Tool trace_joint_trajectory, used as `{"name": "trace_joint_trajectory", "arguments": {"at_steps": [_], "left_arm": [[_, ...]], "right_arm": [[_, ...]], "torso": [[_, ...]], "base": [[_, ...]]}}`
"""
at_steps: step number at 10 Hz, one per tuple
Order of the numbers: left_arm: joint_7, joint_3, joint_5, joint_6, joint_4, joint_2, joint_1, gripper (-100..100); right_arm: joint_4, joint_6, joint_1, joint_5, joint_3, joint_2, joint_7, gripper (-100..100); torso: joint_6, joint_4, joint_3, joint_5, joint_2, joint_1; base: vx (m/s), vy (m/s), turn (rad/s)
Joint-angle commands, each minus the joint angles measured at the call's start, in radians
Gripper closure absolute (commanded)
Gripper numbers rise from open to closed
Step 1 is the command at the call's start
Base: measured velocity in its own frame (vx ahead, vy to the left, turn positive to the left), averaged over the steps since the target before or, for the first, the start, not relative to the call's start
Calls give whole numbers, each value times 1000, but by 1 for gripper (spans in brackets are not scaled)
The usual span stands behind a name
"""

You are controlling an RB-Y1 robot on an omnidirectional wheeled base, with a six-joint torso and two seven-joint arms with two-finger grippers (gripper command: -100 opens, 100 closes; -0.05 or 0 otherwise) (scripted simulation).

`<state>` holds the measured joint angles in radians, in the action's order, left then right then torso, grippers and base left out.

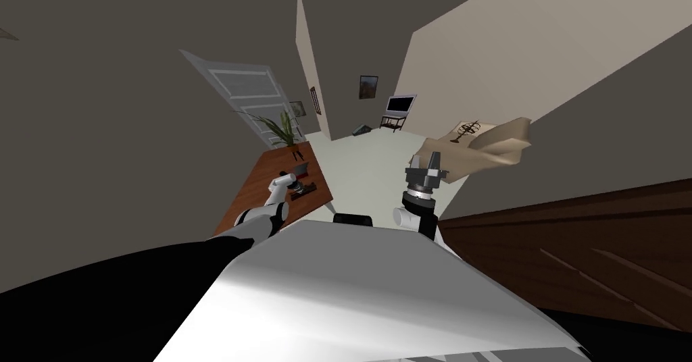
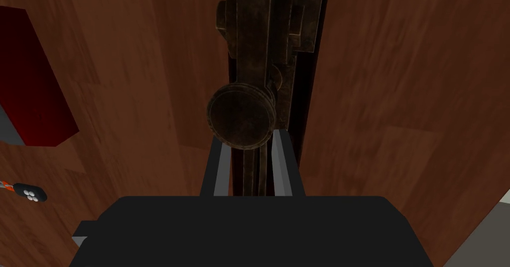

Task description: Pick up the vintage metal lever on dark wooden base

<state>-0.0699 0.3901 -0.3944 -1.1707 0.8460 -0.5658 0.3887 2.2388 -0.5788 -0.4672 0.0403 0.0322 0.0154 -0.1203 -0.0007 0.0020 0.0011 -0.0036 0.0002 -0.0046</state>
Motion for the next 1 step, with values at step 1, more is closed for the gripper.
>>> {"name": "trace_joint_trajectory", "arguments": {"at_steps": [1], "left_arm": [[0,0,0,0,0,0,0,0]], "right_arm": [[0,0,0,0,0,0,0,0]], "torso": [[0,0,0,0,0,0]], "base": [[3,-6,-4]]}}
